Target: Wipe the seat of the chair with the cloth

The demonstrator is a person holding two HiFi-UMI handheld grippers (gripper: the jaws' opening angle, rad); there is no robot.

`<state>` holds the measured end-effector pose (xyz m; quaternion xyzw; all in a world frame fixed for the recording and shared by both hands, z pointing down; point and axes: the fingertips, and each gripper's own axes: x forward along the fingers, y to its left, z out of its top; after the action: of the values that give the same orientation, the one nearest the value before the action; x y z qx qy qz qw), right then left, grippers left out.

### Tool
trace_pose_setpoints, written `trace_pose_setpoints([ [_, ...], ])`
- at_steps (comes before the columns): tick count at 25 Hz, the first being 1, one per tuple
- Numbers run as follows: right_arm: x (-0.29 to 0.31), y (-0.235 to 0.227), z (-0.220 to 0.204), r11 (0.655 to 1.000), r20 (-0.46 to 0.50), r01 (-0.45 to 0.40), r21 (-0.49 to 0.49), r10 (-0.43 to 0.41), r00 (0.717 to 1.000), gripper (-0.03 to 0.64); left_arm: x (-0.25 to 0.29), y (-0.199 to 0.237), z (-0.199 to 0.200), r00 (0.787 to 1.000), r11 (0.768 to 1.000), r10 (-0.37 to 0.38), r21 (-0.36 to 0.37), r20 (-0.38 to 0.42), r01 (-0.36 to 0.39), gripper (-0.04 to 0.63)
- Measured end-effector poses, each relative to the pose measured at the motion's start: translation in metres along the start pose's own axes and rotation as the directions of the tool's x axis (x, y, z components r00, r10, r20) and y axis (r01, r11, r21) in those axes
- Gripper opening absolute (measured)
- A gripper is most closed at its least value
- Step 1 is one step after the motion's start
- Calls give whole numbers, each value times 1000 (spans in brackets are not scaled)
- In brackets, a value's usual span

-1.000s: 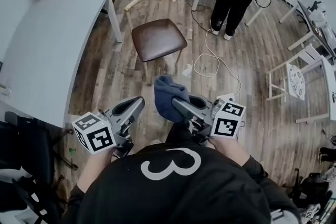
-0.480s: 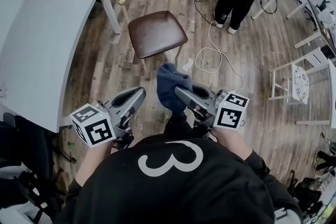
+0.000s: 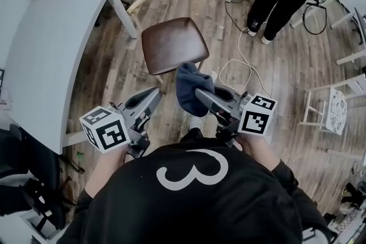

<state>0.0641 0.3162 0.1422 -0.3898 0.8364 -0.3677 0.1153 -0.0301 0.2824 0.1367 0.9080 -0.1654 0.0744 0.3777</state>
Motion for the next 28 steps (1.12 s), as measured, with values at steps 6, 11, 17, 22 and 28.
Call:
trace_pose_setpoints([
  [6,-20,-43,32,1000,-34,-21,-3,21,999,63,55,-6,13,999,999,37,-14,27,-37,12],
  [11,-25,-69,27,1000,-77,-2,26,4,997,63,69,11,-5,997,995,80,-60,9,-79,12],
  [17,-7,-97,17,996,-143,41,73,-30,989,63,74,59,-17,992,978,124,-168,-1,-122,12],
  [22,16,-122,21,992,-195,95,88,-76,978,63,91,108,-23,988,957,151,-248,-29,-153,12],
  [28,69,-166,25,980,-267,137,144,-94,959,63,111,178,-17,979,933,184,-297,-85,-201,12],
])
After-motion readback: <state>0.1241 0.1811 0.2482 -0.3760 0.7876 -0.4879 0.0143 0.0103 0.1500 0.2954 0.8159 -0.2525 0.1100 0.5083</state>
